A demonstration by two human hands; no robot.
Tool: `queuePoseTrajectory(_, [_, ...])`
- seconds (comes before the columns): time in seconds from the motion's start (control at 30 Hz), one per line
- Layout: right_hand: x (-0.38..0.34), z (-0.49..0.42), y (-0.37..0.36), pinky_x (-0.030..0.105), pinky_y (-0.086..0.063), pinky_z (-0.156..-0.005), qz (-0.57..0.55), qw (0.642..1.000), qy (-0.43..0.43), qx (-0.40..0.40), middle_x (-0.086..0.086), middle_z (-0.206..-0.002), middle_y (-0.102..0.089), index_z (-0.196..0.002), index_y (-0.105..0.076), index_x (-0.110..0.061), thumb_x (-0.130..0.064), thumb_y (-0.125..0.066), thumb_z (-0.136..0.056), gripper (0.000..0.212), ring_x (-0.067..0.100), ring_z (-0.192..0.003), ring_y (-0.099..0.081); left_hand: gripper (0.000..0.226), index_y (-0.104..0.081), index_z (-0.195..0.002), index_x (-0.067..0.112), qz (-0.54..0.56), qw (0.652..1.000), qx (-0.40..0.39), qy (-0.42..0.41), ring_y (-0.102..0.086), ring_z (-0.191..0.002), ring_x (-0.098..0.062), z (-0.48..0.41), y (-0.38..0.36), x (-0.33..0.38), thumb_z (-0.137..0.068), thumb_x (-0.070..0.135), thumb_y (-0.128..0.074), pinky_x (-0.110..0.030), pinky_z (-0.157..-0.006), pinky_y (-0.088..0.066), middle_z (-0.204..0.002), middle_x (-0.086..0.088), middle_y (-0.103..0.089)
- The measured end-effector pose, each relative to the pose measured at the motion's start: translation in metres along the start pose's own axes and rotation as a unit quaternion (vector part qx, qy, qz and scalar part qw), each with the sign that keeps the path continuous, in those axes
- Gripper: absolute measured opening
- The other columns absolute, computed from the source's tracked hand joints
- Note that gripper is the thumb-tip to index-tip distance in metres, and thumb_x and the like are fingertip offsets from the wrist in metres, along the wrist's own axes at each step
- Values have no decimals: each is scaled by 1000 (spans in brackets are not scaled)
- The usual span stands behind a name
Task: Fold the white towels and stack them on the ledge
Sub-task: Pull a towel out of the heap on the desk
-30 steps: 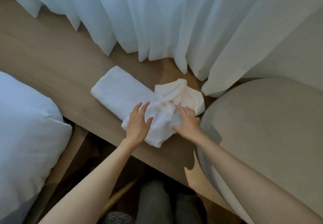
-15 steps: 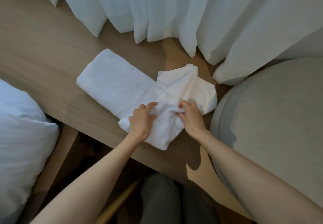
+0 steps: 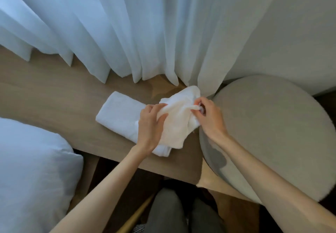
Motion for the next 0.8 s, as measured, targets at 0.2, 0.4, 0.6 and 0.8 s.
queuePoseTrajectory(0.2, [-47, 56, 111, 31, -44, -68, -3, 997, -5, 79, 5, -90, -60, -92, -58, -20, -18, -63, -90, 5, 20, -77, -55, 34, -56, -127, 21, 3, 993, -31, -110, -43, -109, -17, 23, 30, 108, -94, 13, -54, -23, -85, -33, -117, -1, -53])
queuePoseTrajectory(0.4, [-55, 125, 217, 30, -42, -67, -3, 980, -5, 199, 8, -92, -60, -96, -61, -12, -16, -63, -90, 7, 20, -75, -54, 29, -58, -124, 25, 37, 972, -67, -221, -41, -103, -12, 49, 20, 214, -96, 21, -53, -21, -84, -28, -109, 5, -49])
queuePoseTrajectory(0.6, [-43, 209, 321, 37, -47, -69, 35, 951, -8, 308, 11, -93, -60, -99, -61, -9, -19, -62, -91, 13, 20, -77, -55, 26, -61, -120, 27, 34, 936, -113, -333, -53, -107, -16, 94, -15, 330, -97, 26, -50, -25, -91, -39, -116, 1, -60])
queuePoseTrajectory(0.8, [-18, 315, 412, 33, -50, -74, 42, 910, -24, 412, 4, -96, -62, -97, -60, -17, -25, -62, -92, 10, 15, -82, -56, 16, -68, -86, 22, 71, 880, -143, -447, -62, -83, -21, 184, -48, 448, -89, 14, -54, -29, -67, -46, -81, 6, -62])
Point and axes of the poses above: each hand's wrist, its own z-axis away from the middle knuckle, its own y-axis out of the back of the hand, x = y × z, the point moved 7 cm from there along -z, towards the middle knuckle
